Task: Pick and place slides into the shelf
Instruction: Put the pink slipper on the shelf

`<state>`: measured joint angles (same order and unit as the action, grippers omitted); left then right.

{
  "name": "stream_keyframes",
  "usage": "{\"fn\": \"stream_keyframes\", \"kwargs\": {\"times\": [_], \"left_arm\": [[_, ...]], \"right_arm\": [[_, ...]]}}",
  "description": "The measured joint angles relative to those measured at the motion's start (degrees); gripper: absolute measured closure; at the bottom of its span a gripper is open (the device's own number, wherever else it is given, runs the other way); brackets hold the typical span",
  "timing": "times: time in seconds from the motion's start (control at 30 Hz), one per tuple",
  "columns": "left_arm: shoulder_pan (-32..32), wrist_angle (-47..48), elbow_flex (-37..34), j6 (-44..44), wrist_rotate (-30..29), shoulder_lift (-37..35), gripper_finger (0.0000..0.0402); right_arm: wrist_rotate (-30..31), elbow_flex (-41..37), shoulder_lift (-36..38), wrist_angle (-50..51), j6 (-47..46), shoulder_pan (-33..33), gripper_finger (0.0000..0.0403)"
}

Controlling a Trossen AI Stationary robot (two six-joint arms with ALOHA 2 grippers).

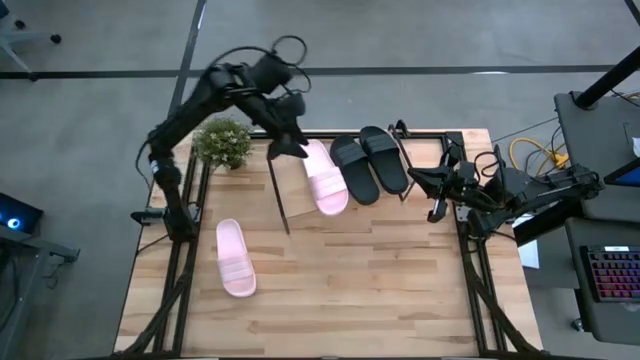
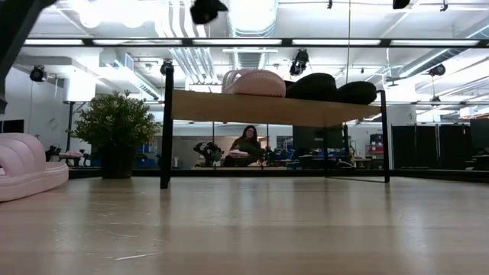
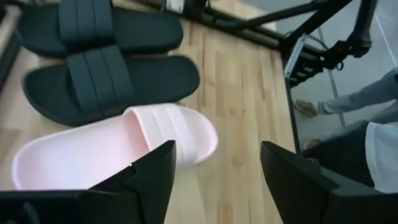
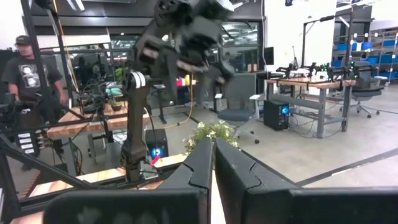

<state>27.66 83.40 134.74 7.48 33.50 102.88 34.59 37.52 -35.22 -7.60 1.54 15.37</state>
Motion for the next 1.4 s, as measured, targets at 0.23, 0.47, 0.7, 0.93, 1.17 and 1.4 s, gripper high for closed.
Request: {"fn": "stream_keyframes", "kwargs": {"times": [0.23, 0.47, 0.7, 0.93, 1.17, 1.4], "left_arm": [[-1.5, -4.7, 0.0, 0.4, -13.8, -7.4, 0.0187], [-4.1, -6.6, 0.0, 3.2, -20.6, -13.9, 0.0252], [-7.2, -5.5, -0.1, 2.0, -31.1, -17.6, 0.0349], [-10.6, -6.6, -0.1, 2.0, -39.9, -19.6, 0.0394], [-11.4, -14.2, -0.2, 2.6, -38.9, -23.8, 0.0391], [-12.2, -14.5, -0.6, 3.5, -33.6, -29.7, 0.0391]], "right_arm": [[0.0, 0.0, 0.0, -0.5, -2.7, 0.0, 0.0394], [0.0, 0.0, -0.1, -0.4, -5.4, 0.0, 0.0394], [0.0, 0.0, -0.1, -0.5, -5.1, 0.0, 0.0394], [0.0, 0.0, -0.1, -0.6, -5.1, 0.0, 0.0394], [0.0, 0.0, -0.1, -1.8, -5.4, 0.0, 0.0394], [0.0, 0.0, -0.1, -2.0, -5.4, 0.0, 0.0394]]}}
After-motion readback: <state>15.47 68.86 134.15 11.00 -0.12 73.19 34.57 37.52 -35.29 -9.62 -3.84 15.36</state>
